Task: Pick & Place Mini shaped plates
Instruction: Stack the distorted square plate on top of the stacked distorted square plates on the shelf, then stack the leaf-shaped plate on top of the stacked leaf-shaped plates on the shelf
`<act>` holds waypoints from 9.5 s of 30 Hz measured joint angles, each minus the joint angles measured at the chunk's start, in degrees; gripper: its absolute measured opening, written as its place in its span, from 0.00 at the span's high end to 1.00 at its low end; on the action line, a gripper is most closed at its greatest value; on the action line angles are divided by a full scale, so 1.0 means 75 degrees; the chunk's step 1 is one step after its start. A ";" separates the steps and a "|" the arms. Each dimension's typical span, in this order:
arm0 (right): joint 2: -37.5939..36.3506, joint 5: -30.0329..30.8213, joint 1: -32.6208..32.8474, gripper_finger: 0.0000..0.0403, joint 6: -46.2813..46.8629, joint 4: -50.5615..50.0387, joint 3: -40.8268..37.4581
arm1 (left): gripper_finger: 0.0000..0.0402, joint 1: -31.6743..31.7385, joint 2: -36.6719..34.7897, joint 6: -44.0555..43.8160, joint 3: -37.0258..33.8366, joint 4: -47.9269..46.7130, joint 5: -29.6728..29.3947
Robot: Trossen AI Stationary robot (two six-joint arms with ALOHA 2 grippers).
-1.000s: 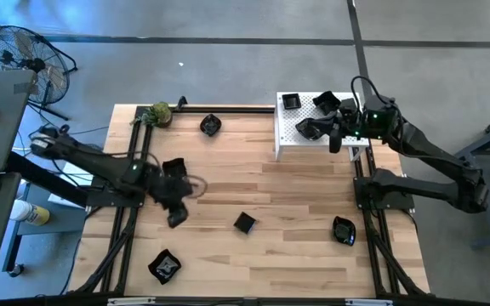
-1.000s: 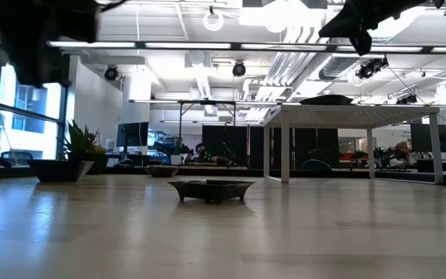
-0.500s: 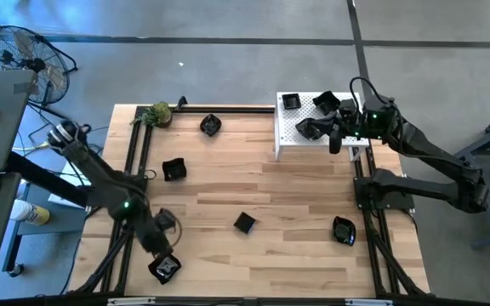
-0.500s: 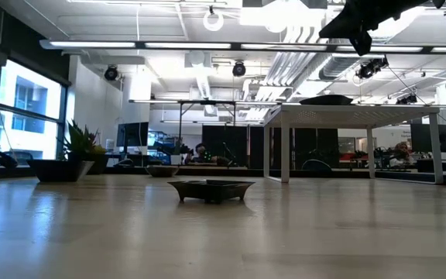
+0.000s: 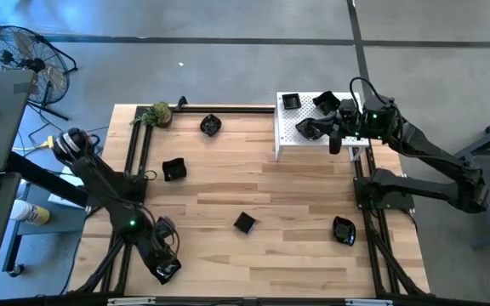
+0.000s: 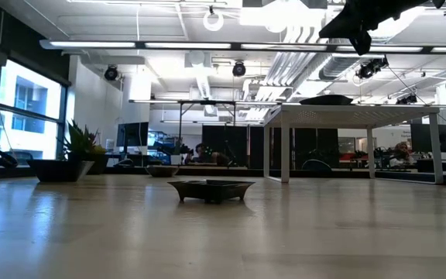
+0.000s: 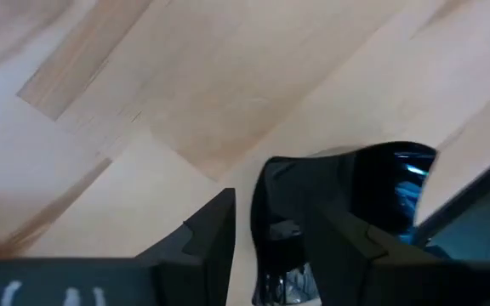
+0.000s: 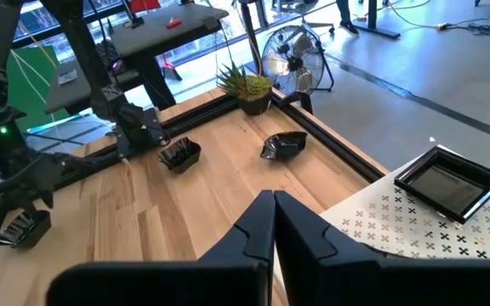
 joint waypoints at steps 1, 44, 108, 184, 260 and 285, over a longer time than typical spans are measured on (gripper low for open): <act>0.0000 0.0002 0.0000 0.99 0.0000 0.0002 0.0000 | 0.68 0.0000 0.0074 -0.0001 0.0000 0.0032 0.0021; 0.0003 -0.0059 0.0006 0.99 0.0000 0.0006 0.0000 | 1.00 0.6155 -0.2161 0.4131 -0.0006 0.1461 -0.0433; 0.1648 0.3976 0.5103 0.95 0.4320 -0.1824 0.0007 | 1.00 0.8986 0.0177 0.9496 -0.0356 0.6411 0.0818; 0.6179 0.3615 0.5097 0.67 0.8103 0.0601 0.0020 | 1.00 0.9113 -0.1061 1.0028 -0.1929 0.7379 0.1045; 0.3443 0.4160 -0.2328 0.99 0.8348 -0.4418 0.2914 | 1.00 0.9110 -0.1061 1.0258 -0.1938 0.7482 0.1031; 0.2481 0.2818 -0.1774 0.88 0.4274 -0.4485 0.2914 | 1.00 0.9107 -0.1061 0.9996 -0.1938 0.7378 0.1017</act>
